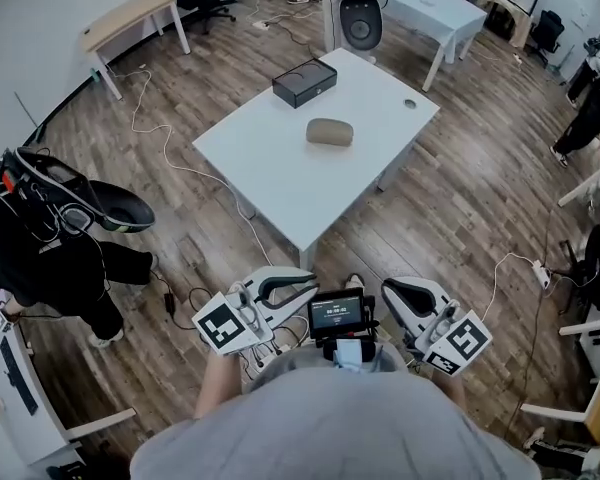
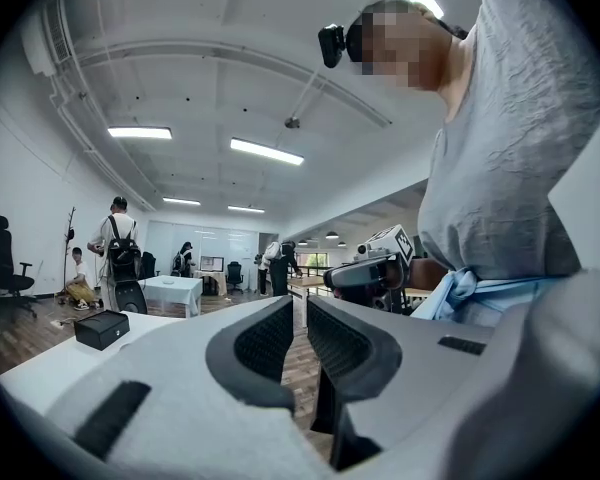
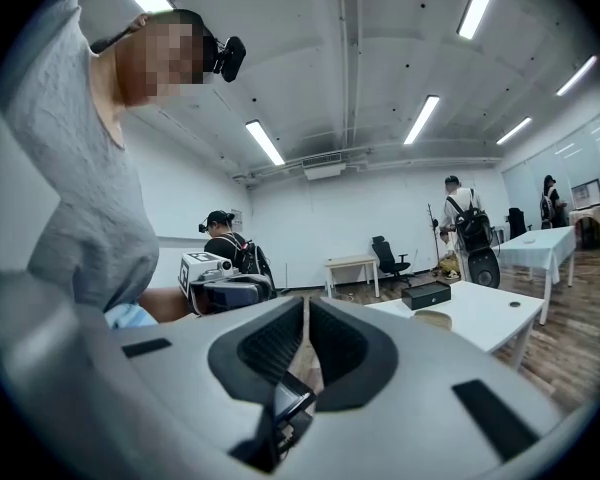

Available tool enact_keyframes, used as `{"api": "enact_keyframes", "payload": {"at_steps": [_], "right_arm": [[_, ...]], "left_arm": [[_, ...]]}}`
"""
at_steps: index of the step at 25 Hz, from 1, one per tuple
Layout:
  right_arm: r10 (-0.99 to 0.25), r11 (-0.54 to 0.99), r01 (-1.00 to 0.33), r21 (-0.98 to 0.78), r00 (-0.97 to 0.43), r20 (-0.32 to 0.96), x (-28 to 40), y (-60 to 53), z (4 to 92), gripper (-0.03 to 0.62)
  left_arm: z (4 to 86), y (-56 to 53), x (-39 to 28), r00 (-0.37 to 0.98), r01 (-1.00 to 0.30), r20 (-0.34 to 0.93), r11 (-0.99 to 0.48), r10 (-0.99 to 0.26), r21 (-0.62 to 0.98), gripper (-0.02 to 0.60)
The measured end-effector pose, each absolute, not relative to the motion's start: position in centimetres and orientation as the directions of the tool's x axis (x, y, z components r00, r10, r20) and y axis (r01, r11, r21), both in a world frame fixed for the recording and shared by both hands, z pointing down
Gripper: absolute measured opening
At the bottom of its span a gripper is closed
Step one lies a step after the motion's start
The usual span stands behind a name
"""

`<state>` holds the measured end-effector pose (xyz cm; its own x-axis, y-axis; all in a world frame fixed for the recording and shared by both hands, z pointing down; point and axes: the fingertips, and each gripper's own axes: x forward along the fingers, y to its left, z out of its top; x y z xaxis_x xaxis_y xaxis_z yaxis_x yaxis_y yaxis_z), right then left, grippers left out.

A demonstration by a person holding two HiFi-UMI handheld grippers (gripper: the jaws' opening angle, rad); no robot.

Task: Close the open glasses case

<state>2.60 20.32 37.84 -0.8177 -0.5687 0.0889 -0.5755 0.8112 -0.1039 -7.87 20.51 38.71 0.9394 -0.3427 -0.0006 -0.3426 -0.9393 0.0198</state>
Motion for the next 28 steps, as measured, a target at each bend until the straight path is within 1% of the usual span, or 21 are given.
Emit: {"api": "enact_keyframes", "payload": {"at_steps": [6, 13, 19, 23, 28], "right_arm": [[-0.534, 0.835, -0.540, -0.105, -0.841, 0.084, 3.8, 13.2, 37.8, 0.035], [-0.502, 0.855, -0.508, -0.107, -0.861, 0.084, 6.2, 3.3, 37.1, 0.035], [-0.446, 0.880, -0.455, -0.138, -0.890, 0.095, 8.6, -2.7, 36.8, 0.035], [-0.413, 0.895, -0.422, -0.144, -0.907, 0.087, 10.2, -6.7, 37.0, 0.035], [-0.390, 0.906, -0.399, -0.142, -0.917, 0.084, 11.1, -9.7, 37.4, 0.035]], "left_arm": [[39.5, 14.9, -7.4, 0.913, -0.406, 0.047, -0.913, -0.404, 0.044, 0.041], [39.2, 5.4, -5.0, 0.892, -0.447, 0.098, -0.893, -0.441, 0.046, 0.041], [37.4, -1.0, -1.7, 0.872, -0.487, 0.085, -0.870, -0.481, 0.074, 0.041], [36.8, -5.1, 0.6, 0.855, -0.516, 0.089, -0.855, -0.511, 0.050, 0.041], [37.0, -7.2, 1.7, 0.841, -0.538, 0.102, -0.841, -0.532, 0.053, 0.041]]}}
